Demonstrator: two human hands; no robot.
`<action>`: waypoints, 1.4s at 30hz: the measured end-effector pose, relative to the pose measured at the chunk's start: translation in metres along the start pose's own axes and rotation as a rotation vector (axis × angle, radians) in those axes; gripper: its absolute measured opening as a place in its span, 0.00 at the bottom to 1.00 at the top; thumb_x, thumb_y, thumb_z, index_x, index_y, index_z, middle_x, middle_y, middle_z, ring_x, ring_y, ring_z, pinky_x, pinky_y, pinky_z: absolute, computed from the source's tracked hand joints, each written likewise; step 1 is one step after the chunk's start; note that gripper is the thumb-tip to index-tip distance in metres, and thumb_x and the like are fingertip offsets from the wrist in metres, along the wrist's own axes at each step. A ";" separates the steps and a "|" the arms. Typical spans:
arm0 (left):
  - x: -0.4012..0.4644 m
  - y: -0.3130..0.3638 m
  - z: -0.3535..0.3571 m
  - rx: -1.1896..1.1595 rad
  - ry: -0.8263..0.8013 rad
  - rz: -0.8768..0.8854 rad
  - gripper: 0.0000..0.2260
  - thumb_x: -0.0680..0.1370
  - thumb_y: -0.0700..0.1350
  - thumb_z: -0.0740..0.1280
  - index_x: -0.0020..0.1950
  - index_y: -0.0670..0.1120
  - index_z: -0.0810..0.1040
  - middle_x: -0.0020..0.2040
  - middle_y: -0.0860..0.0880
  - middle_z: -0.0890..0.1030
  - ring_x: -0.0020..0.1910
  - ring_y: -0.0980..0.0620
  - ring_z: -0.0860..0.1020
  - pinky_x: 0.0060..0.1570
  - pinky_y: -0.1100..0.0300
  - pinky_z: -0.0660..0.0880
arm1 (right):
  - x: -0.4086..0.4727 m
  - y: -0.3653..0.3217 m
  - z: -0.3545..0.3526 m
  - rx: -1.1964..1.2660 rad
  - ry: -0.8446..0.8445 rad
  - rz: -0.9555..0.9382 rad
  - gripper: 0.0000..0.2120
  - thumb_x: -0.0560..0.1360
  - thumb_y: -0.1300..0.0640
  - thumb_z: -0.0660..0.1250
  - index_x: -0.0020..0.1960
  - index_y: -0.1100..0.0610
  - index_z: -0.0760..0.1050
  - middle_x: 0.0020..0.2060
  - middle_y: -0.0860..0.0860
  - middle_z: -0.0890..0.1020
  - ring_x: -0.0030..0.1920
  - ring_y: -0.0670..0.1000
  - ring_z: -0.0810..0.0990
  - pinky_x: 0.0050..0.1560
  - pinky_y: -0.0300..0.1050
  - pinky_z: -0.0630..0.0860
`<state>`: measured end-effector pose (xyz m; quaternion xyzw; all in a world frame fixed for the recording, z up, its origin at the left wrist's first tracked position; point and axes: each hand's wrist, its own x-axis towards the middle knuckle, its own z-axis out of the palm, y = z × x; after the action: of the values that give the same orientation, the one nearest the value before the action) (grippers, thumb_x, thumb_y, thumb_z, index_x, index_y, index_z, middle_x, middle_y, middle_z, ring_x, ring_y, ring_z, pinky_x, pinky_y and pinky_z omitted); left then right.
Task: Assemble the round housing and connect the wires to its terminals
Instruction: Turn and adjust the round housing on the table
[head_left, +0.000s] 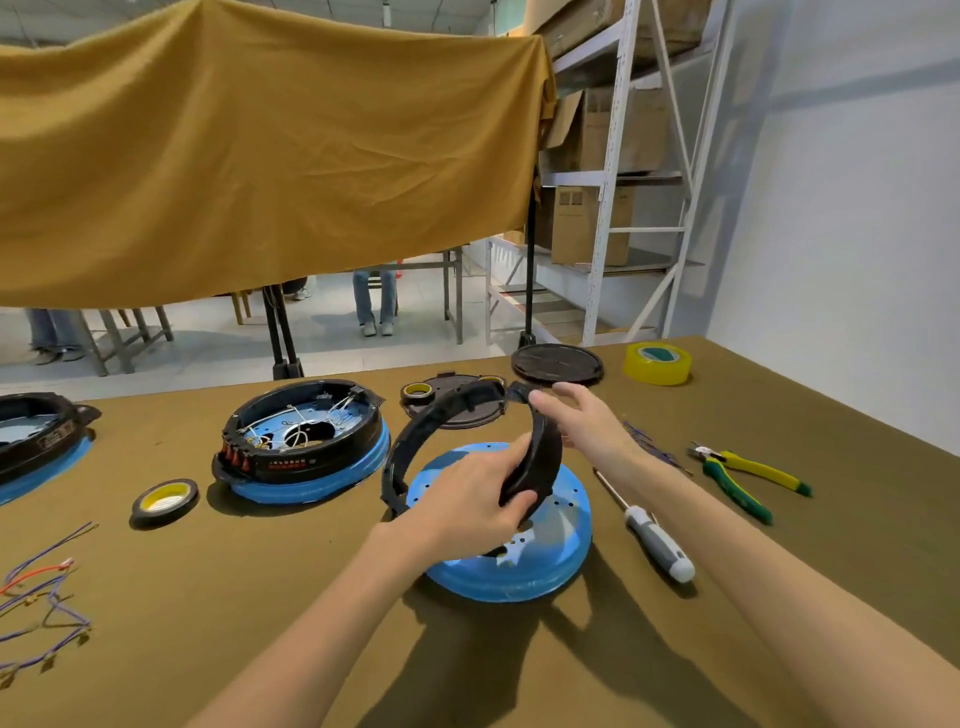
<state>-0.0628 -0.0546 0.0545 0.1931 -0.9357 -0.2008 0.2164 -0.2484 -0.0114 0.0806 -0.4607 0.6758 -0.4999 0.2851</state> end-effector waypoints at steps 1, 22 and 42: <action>0.000 -0.001 0.006 0.015 -0.041 -0.012 0.20 0.81 0.48 0.66 0.73 0.53 0.68 0.48 0.53 0.82 0.44 0.52 0.79 0.46 0.46 0.79 | -0.001 0.007 0.000 -0.067 0.005 0.022 0.35 0.78 0.39 0.69 0.78 0.54 0.63 0.65 0.49 0.74 0.61 0.49 0.77 0.62 0.45 0.75; -0.041 -0.087 0.017 -0.459 0.424 -0.607 0.21 0.85 0.50 0.63 0.77 0.48 0.70 0.70 0.52 0.75 0.66 0.55 0.73 0.64 0.58 0.74 | -0.007 0.061 -0.004 -0.491 0.070 -0.030 0.10 0.81 0.60 0.64 0.58 0.59 0.81 0.47 0.55 0.85 0.47 0.54 0.84 0.50 0.56 0.82; -0.050 -0.089 0.036 -0.624 0.468 -0.655 0.15 0.83 0.50 0.66 0.67 0.47 0.69 0.60 0.50 0.76 0.65 0.49 0.74 0.61 0.58 0.73 | 0.022 0.054 -0.003 -0.495 -0.008 0.037 0.12 0.84 0.51 0.62 0.65 0.51 0.75 0.50 0.49 0.81 0.47 0.49 0.82 0.40 0.44 0.80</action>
<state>-0.0147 -0.0968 -0.0321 0.4421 -0.6480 -0.4796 0.3933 -0.2788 -0.0260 0.0324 -0.5061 0.7847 -0.3120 0.1754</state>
